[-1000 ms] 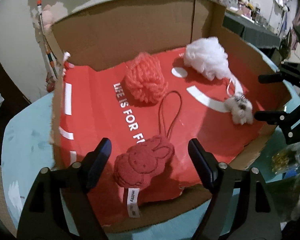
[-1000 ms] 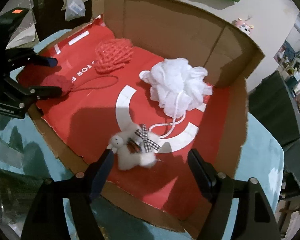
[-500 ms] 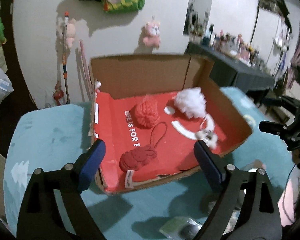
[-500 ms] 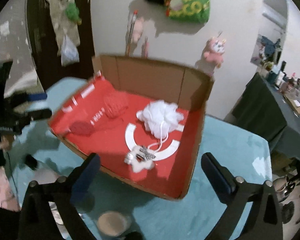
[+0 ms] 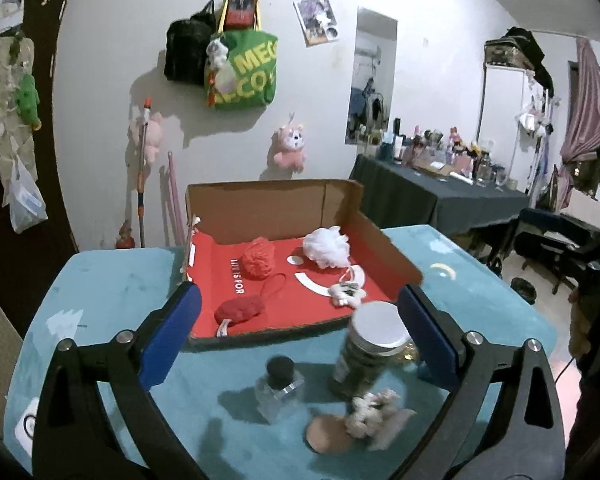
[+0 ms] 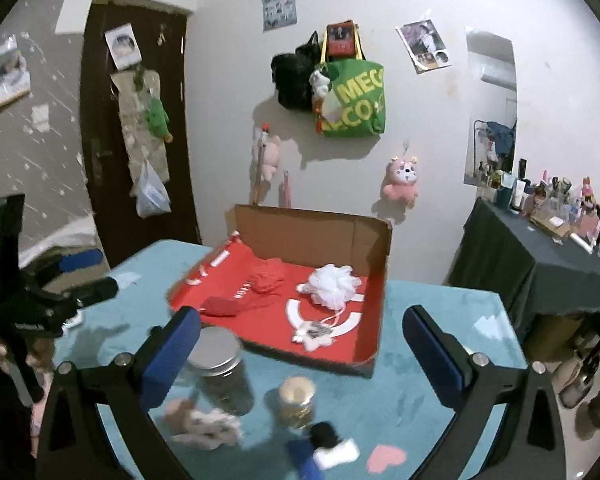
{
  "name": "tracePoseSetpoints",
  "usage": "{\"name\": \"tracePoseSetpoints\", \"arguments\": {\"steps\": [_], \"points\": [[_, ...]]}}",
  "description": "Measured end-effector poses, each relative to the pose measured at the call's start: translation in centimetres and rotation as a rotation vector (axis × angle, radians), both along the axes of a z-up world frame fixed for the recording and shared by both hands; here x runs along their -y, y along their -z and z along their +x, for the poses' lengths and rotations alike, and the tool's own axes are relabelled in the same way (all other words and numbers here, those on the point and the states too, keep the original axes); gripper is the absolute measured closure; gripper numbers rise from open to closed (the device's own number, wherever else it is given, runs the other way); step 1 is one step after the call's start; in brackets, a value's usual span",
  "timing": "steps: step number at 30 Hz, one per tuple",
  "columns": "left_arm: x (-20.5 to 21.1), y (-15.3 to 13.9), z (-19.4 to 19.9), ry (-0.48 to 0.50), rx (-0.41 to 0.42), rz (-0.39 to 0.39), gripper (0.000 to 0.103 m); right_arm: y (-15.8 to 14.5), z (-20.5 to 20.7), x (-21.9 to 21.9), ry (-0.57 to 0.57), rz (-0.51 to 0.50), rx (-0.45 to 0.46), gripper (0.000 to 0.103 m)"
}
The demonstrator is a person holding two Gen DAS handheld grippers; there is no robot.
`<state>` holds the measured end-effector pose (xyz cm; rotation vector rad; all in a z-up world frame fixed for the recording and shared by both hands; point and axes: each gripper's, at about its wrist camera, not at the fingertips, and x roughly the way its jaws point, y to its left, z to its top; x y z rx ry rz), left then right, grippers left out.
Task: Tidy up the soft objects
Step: 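Open both tools to drop the items in the box and withdraw, then move both tools back toward the remaining items on the table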
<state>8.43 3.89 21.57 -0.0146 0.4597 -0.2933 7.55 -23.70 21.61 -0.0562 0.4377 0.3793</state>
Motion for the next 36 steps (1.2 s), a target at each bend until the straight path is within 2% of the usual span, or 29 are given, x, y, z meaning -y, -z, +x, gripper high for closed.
{"name": "tracePoseSetpoints", "arguments": {"steps": [5, 10, 14, 19, 24, 30, 36], "points": [[1.0, -0.7, -4.4, -0.027, 0.073, 0.044, 0.002, 0.4, -3.8, -0.3, 0.012, 0.011, 0.047, 0.0], [1.3, -0.5, -7.9, -0.039, 0.086, 0.024, 0.002, 1.6, -6.6, -0.6, 0.035, 0.02, 0.063, 0.0], [1.8, 0.7, -9.7, -0.036, 0.093, 0.029, 0.002, 3.3, -8.3, -1.0, 0.06, 0.016, 0.076, 0.0], [2.3, 3.9, -10.8, -0.058, 0.083, 0.041, 0.002, 6.7, -9.4, -1.1, 0.101, 0.024, 0.078, 0.0], [2.5, 8.1, -10.3, -0.051, 0.011, 0.018, 0.002, 10.3, -9.3, -1.0, 0.136, 0.048, 0.053, 0.0], [2.3, 12.6, -8.4, -0.061, -0.097, 0.012, 0.002, 14.2, -7.5, -1.5, 0.121, 0.084, -0.054, 0.0], [2.0, 14.6, -7.0, -0.061, -0.163, 0.015, 0.002, 16.4, -6.6, -2.3, 0.095, 0.093, -0.116, 0.0]]}}
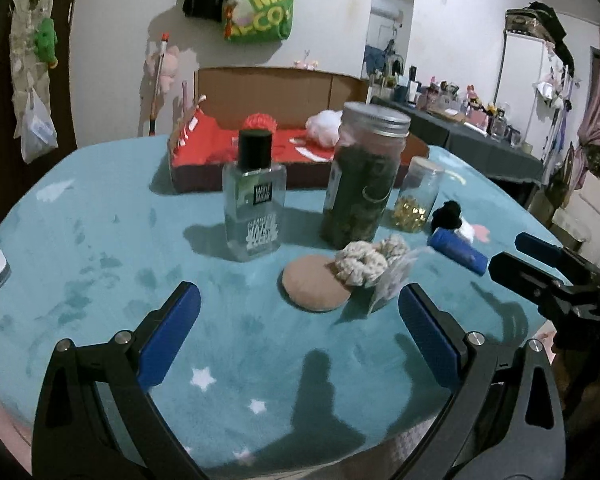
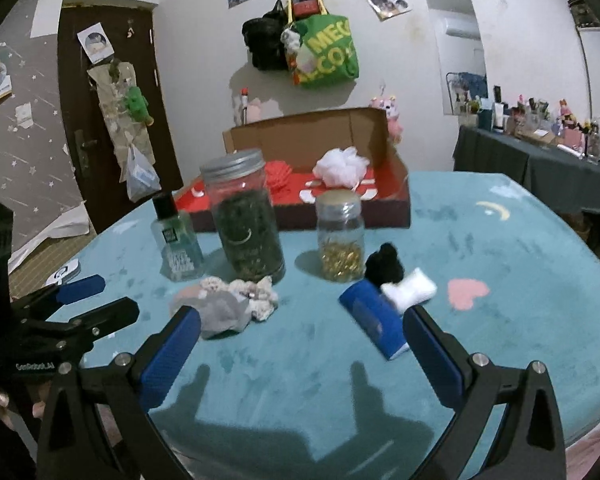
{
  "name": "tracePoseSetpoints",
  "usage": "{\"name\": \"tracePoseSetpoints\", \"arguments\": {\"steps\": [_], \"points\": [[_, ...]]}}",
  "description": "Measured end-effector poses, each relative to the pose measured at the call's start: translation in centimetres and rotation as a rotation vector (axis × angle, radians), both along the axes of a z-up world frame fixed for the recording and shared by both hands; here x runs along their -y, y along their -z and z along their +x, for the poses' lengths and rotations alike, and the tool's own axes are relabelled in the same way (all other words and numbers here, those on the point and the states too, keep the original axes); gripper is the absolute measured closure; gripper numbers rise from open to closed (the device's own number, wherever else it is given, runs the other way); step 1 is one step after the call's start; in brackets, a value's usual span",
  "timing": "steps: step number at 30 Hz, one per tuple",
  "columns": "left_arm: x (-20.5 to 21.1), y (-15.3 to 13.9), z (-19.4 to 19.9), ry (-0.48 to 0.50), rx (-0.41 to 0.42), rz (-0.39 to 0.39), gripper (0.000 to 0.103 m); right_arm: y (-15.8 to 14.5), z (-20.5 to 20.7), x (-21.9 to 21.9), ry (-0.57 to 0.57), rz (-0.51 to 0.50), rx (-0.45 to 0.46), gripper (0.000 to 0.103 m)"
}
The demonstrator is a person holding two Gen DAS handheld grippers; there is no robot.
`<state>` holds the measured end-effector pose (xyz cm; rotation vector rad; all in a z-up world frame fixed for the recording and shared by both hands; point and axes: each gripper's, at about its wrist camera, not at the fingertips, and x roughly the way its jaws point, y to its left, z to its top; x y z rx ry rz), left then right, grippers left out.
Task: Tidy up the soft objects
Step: 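Move both tools back toward the remaining items on the table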
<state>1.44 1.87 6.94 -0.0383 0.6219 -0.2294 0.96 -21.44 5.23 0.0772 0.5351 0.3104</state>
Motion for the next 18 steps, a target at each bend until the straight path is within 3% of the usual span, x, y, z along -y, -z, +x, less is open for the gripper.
{"name": "tracePoseSetpoints", "arguments": {"steps": [13, 16, 18], "points": [[-0.1, 2.1, 3.3, 0.09, -0.132, 0.011, 0.002, 2.3, 2.4, -2.4, -0.197, 0.074, -0.119, 0.0], [0.0, 2.4, 4.5, 0.113, -0.161, 0.031, 0.002, 2.6, 3.2, -3.1, -0.246, 0.102, -0.154, 0.004], [0.1, 2.5, 5.1, 0.126, -0.17, 0.04, 0.004, 2.9, 3.6, -3.6, -0.273, 0.109, -0.17, 0.013]]}}
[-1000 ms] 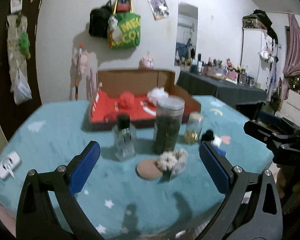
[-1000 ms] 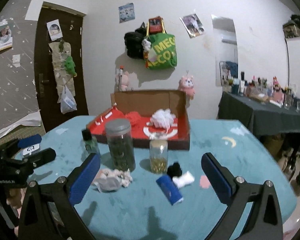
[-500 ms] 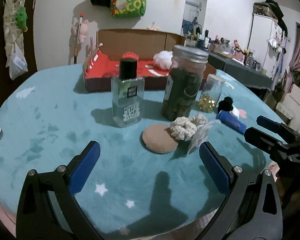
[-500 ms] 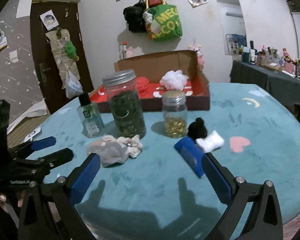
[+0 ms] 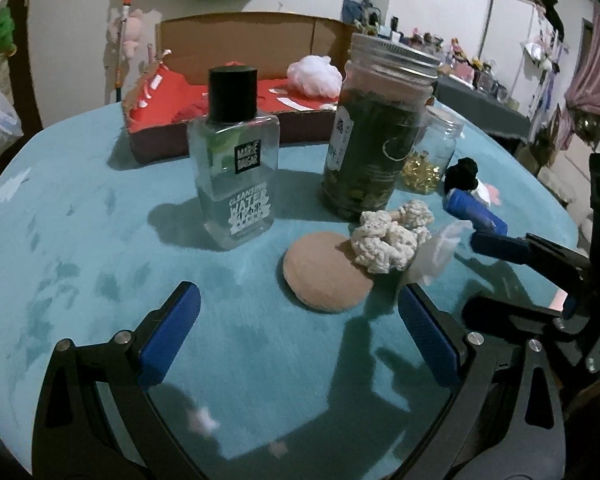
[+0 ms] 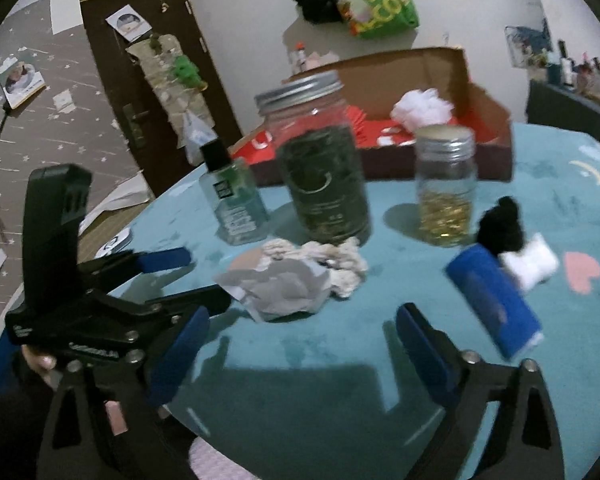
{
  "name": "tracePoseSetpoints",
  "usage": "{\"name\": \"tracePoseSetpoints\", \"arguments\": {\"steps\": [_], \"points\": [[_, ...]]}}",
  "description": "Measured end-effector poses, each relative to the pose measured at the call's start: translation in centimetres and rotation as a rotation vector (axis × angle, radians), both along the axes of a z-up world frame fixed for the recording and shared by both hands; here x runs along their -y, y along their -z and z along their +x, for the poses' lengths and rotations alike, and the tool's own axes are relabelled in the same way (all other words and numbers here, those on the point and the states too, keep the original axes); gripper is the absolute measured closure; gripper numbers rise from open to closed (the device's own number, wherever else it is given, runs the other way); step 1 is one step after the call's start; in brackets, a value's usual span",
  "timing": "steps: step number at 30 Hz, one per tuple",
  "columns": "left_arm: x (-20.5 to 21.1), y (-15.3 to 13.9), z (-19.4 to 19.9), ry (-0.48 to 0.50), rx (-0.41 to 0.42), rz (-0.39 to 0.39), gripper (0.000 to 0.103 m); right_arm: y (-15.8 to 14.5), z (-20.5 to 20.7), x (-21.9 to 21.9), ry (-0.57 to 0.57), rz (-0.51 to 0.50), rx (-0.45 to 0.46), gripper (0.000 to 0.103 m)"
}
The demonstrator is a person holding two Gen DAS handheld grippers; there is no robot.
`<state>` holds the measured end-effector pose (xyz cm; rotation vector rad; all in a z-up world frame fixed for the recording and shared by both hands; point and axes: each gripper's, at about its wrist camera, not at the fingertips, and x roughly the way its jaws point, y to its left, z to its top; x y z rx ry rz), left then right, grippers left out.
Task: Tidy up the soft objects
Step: 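Move both tools back toward the remaining items on the table, then grasp the round tan sponge pad with the left tool while the right tool grasps the white tissue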
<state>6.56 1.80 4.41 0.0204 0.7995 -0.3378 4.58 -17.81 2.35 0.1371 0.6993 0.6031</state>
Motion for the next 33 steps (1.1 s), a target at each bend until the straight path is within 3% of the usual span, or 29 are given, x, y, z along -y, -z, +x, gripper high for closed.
{"name": "tracePoseSetpoints", "arguments": {"steps": [3, 7, 8, 9, 11, 20, 26, 28, 31, 33], "points": [[0.3, 0.3, 1.0, 0.037, -0.017, 0.021, 0.02, 0.4, 0.7, -0.8, -0.037, 0.005, -0.025, 0.027], [0.9, 0.9, 2.6, 0.085, -0.058, 0.043, 0.03, 0.9, 1.4, -1.6, -0.07, 0.0, -0.04, 0.046], [1.0, 0.9, 2.8, 0.094, -0.058, 0.042, 0.04, 0.9, 1.4, -1.6, -0.077, 0.0, -0.035, 0.056], [1.0, 0.9, 2.9, 0.109, -0.055, 0.038, 0.055, 0.9, 1.5, -1.6, -0.087, 0.005, -0.034, 0.074], [1.2, 0.8, 2.9, 0.151, -0.054, 0.013, 0.058, 1.0, 1.6, -1.5, -0.106, 0.017, -0.044, 0.088], [1.1, 0.7, 2.1, 0.167, -0.038, -0.032, 0.064, -0.9, 0.3, 0.3, -0.076, -0.016, -0.008, 0.09], [0.0, 0.3, 1.1, 0.128, -0.025, -0.018, 0.063, -2.5, 0.0, 2.5, 0.017, -0.151, -0.029, 0.09], [-0.4, 0.1, 0.6, 0.114, -0.012, -0.003, 0.058, -2.5, 0.3, 3.0, 0.046, -0.207, -0.048, 0.09], [-0.8, 0.0, 0.1, 0.111, 0.006, -0.005, 0.036, -1.9, 1.0, 3.3, 0.065, -0.261, -0.072, 0.087], [-0.8, 0.1, -0.1, 0.097, 0.017, -0.007, 0.033, -1.4, 1.3, 3.2, 0.075, -0.281, -0.076, 0.085]]}}
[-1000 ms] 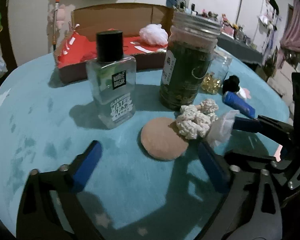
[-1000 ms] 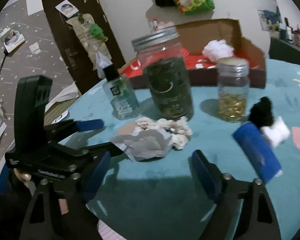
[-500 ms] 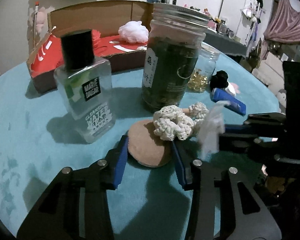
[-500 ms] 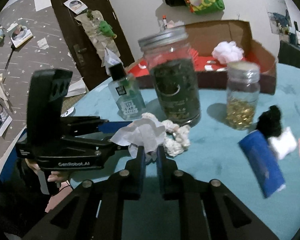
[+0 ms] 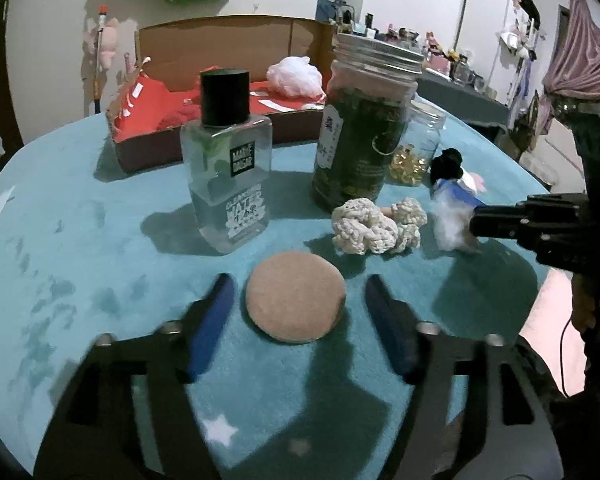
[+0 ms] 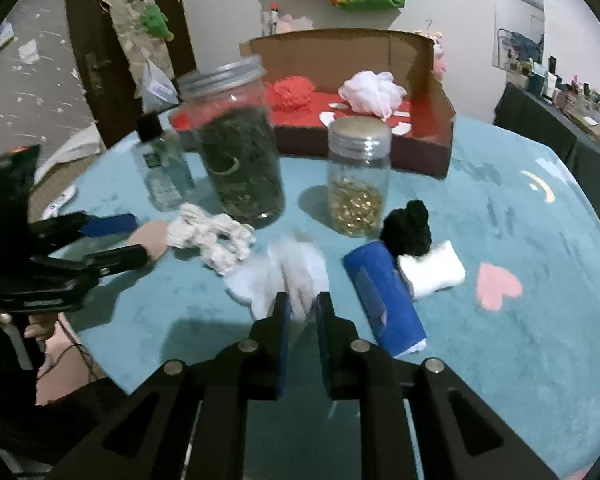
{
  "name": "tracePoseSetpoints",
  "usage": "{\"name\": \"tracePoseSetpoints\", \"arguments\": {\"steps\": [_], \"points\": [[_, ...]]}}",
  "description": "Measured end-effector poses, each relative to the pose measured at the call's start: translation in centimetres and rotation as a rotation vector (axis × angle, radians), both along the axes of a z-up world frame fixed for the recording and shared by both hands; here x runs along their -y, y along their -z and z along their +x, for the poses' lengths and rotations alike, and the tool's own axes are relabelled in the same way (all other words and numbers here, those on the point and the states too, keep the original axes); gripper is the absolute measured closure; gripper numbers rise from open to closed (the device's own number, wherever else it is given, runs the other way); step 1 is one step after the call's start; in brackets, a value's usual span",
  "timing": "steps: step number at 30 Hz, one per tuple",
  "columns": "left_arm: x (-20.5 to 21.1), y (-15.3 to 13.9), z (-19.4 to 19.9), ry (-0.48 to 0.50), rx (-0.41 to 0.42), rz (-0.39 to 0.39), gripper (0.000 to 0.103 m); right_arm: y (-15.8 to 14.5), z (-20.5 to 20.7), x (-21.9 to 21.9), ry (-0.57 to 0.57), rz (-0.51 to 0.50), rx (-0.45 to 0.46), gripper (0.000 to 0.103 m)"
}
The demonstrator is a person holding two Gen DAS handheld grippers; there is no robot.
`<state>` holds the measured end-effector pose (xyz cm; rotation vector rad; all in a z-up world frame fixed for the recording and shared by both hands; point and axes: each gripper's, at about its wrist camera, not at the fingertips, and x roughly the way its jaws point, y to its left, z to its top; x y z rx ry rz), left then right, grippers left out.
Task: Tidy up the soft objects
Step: 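Grasp the round tan sponge pad with the left tool while the right tool grasps the white tissue, then carry the sponge pad and tissue over the box and lower them inside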
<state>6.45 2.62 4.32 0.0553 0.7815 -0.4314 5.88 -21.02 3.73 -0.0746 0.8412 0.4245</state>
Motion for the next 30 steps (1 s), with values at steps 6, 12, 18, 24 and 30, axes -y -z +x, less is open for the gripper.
{"name": "tracePoseSetpoints", "arguments": {"steps": [6, 12, 18, 24, 30], "points": [[0.3, 0.5, 0.4, -0.02, -0.017, 0.003, 0.033, 0.4, 0.1, -0.6, -0.001, -0.013, 0.054, 0.034], [1.1, 1.1, 0.6, -0.044, -0.014, 0.022, 0.033, 1.1, 0.5, -1.4, 0.004, -0.039, 0.093, 0.034], [1.6, 1.4, 0.6, -0.068, 0.01, 0.043, 0.042, 2.0, 0.5, -2.1, 0.005, -0.051, 0.111, 0.057], [2.1, 1.4, -0.1, -0.086, 0.046, 0.068, 0.054, 1.8, -0.2, -2.5, -0.005, -0.046, 0.143, 0.084], [2.1, 0.4, -0.6, -0.073, 0.062, 0.05, 0.055, 0.7, -0.9, -2.5, -0.011, -0.025, 0.173, 0.085]]}}
